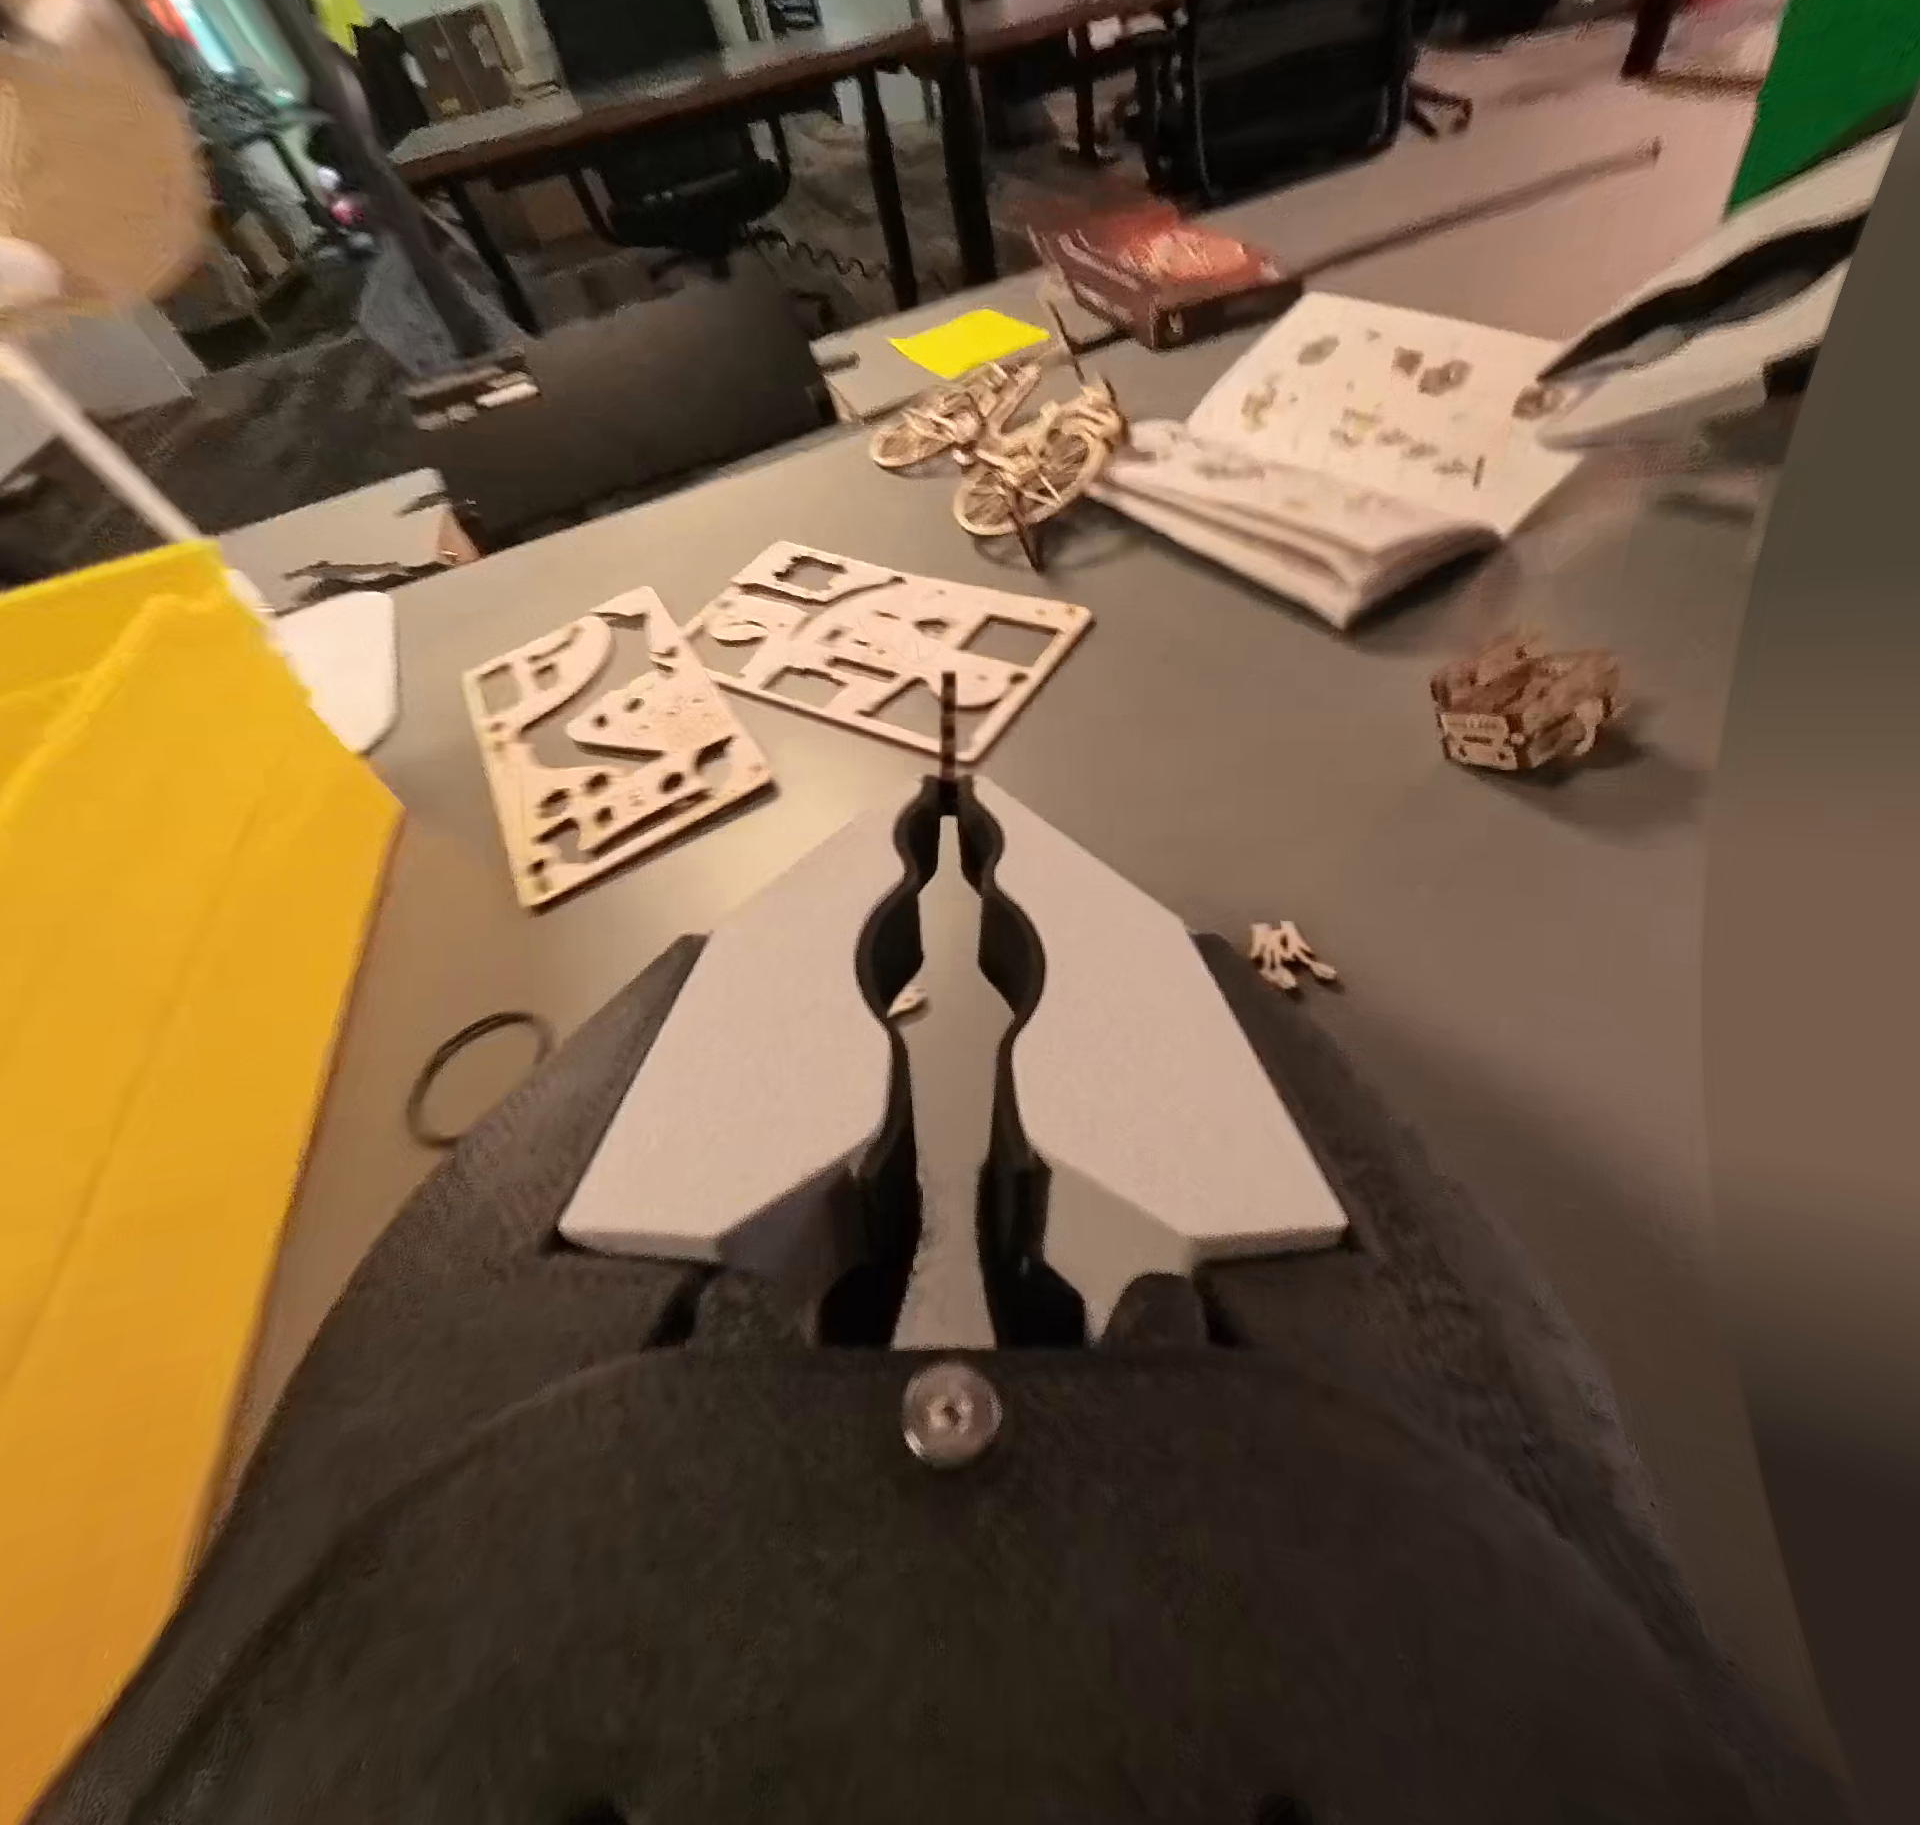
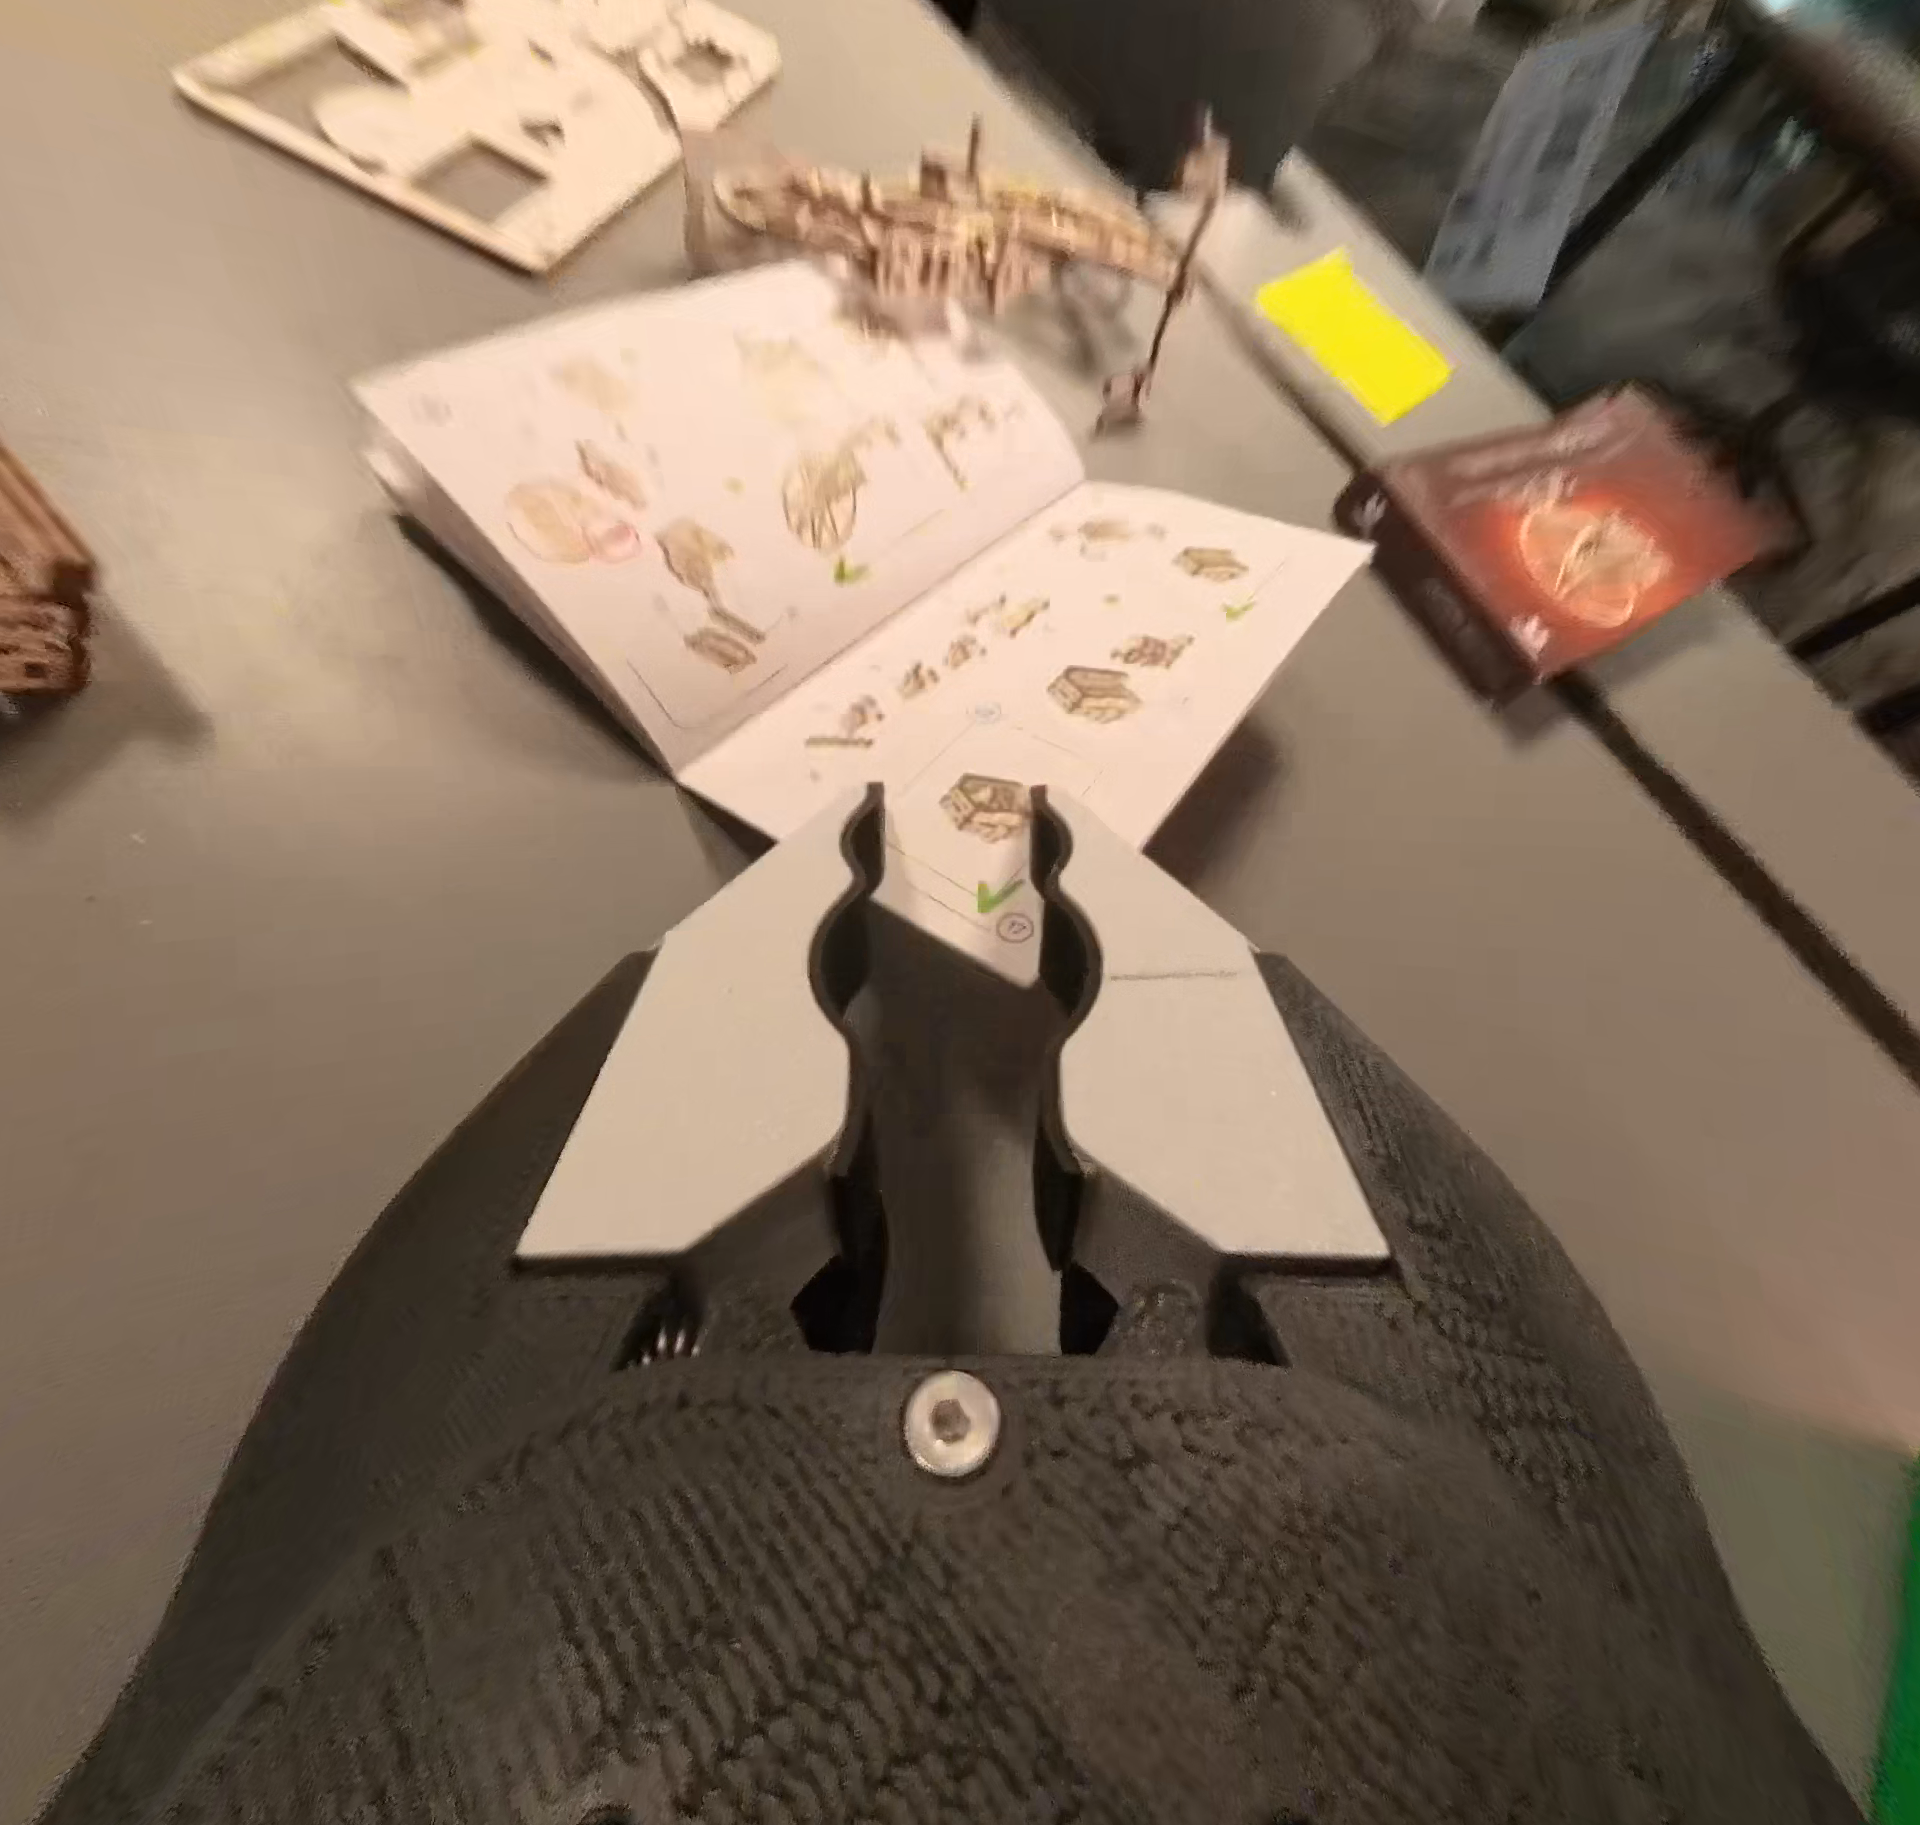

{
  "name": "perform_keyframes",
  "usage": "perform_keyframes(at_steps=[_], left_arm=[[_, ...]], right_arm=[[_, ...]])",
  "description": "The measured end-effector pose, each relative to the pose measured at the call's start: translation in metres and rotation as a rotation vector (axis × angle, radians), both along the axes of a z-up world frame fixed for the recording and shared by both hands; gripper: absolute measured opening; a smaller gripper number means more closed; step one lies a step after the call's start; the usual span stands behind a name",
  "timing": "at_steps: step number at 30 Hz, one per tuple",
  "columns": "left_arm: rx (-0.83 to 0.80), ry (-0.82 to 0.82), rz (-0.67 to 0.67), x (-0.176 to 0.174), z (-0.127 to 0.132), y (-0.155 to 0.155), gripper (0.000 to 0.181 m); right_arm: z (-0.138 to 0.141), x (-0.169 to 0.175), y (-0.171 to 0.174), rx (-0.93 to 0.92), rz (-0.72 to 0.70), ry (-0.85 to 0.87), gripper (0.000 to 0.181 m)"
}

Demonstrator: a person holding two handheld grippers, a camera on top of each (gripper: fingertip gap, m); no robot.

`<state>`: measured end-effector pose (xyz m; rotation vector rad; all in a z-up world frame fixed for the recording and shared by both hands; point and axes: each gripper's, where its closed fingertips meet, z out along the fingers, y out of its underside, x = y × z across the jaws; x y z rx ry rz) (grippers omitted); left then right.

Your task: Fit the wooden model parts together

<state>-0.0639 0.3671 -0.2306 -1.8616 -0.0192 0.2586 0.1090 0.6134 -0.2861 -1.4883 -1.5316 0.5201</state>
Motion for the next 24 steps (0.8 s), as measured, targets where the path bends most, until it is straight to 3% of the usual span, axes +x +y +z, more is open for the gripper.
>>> perform_keyframes(at_steps=[3, 6, 11, 14, 17, 24], left_arm=[[0.067, -0.016, 0.089, -0.025, 0.033, -0.045, 0.001], [0.068, -0.05, 0.176, -0.047, 0.043, -0.097, 0.001], [-0.014, -0.136, 0.246, -0.062, 0.023, -0.162, 0.001], [-0.084, -0.216, 0.204, -0.054, 0.0, -0.177, 0.001], [-0.129, -0.282, 0.127, -0.041, -0.017, -0.178, 0.001], [-0.182, -0.34, -0.088, -0.009, -0.031, -0.157, 0.001]], right_arm=[[0.025, -0.012, -0.017, -0.033, 0.062, 0.084, 0.032], [0.05, -0.037, -0.066, -0.148, 0.198, 0.091, 0.032], [0.08, -0.095, -0.208, -0.326, 0.546, 0.008, 0.028], [0.063, -0.128, -0.279, -0.285, 0.67, -0.134, 0.025], [0.032, -0.166, -0.283, -0.166, 0.617, -0.247, 0.024], [-0.02, -0.198, -0.263, -0.279, 0.569, -0.489, 0.031]])
